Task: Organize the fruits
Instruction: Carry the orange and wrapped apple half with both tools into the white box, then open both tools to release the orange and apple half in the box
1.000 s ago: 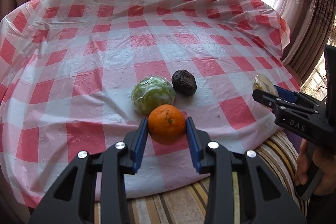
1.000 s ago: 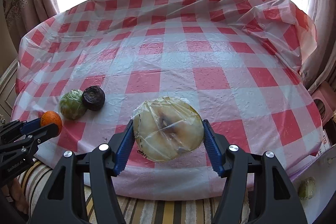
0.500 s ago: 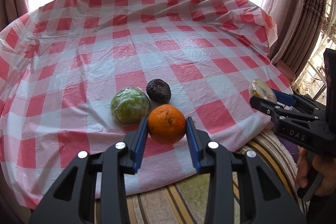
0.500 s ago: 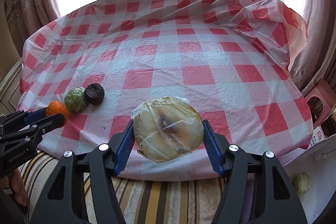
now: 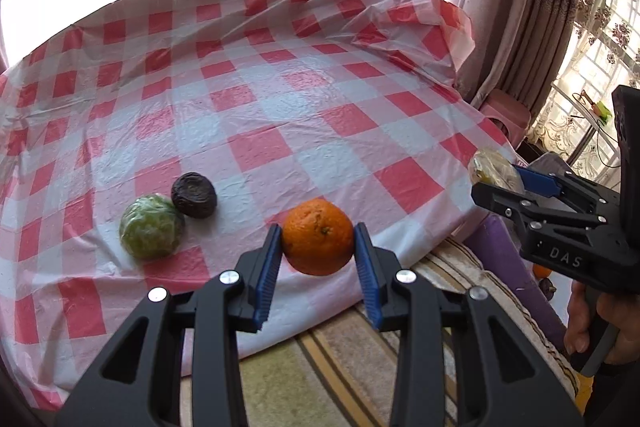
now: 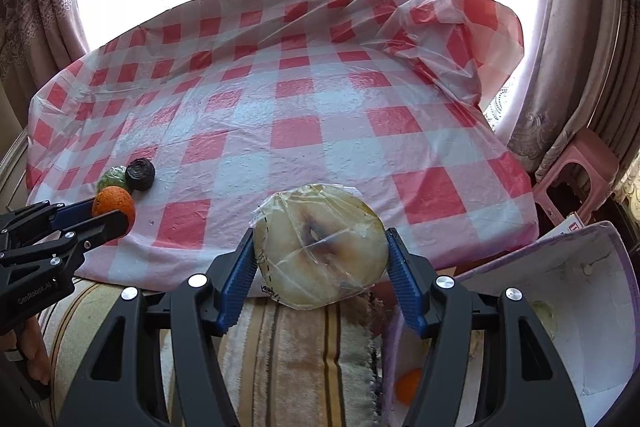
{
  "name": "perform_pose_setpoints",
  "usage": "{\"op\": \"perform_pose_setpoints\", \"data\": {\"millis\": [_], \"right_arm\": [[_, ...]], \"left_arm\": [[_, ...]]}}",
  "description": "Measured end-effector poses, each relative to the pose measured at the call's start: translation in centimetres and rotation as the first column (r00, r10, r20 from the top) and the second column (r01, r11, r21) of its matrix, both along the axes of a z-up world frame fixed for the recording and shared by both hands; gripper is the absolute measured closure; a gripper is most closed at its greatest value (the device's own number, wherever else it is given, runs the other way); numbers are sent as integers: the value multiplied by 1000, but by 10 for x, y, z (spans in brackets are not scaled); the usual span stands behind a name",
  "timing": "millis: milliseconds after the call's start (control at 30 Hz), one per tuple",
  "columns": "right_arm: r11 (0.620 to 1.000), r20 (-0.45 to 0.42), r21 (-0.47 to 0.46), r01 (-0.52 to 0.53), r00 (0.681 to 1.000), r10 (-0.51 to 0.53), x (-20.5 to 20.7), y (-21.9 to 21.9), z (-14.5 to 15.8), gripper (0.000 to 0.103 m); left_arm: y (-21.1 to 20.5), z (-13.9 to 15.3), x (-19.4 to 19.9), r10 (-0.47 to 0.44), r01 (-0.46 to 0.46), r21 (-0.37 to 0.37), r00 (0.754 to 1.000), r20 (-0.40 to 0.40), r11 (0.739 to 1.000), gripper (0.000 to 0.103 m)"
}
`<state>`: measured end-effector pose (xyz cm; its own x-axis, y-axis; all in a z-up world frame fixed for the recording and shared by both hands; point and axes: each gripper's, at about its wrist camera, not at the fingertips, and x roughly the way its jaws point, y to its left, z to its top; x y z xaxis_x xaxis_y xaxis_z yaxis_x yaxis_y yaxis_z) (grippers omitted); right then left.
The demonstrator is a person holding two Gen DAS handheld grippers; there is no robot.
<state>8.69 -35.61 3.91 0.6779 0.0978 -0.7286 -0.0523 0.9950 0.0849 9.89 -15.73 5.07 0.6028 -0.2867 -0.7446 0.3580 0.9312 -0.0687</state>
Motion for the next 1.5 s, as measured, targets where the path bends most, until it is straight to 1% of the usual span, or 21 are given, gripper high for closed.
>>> {"op": "perform_pose_setpoints", "data": {"millis": [233, 433, 567, 700, 800, 900, 1000, 1167, 1300, 1367, 1433, 1500], "right_arm": [[995, -14, -5, 104, 995, -104, -19, -54, -5, 42], [983, -34, -16, 181, 983, -181, -34, -95, -14, 42], [977, -55, -28, 214, 975, -215, -41, -114, -22, 42], [970, -81, -55, 236, 967, -240, -46, -128, -31, 42], [967, -104, -73, 245, 962, -252, -50, -135, -39, 42], [962, -124, -87, 258, 955, -268, -51, -141, -45, 42], [957, -145, -95, 273, 948, -285, -50, -147, -52, 42], [953, -186, -120, 280, 936, -298, -48, -155, -63, 42], [953, -263, -128, 273, 918, -298, -41, -161, -78, 42], [954, -287, -145, 263, 912, -294, -38, -161, -83, 42], [953, -323, -171, 251, 899, -295, -34, -160, -89, 42], [955, -350, -177, 237, 892, -286, -31, -159, -95, 42]], "left_arm": [[-59, -1, -8, -121, 121, 28, 993, 0, 992, 66], [-112, -3, -19, -235, 234, 56, 972, -1, 971, 66], [-142, -9, -27, -300, 301, 75, 954, -17, 951, 66], [-172, -19, -37, -367, 369, 93, 929, -41, 925, 66], [-192, -29, -42, -410, 416, 85, 909, -81, 905, 67], [-211, -39, -47, -447, 457, 96, 888, -109, 884, 67], [-226, -47, -49, -475, 488, 86, 869, -141, 868, 67], [-247, -63, -49, -496, 519, 100, 848, -188, 849, 67], [-260, -78, -48, -514, 549, 110, 823, -242, 828, 67], [-266, -87, -49, -523, 568, 125, 809, -268, 814, 67], [-269, -88, -52, -526, 573, 152, 810, -260, 806, 66], [-272, -90, -54, -529, 578, 177, 808, -259, 797, 66]]}}
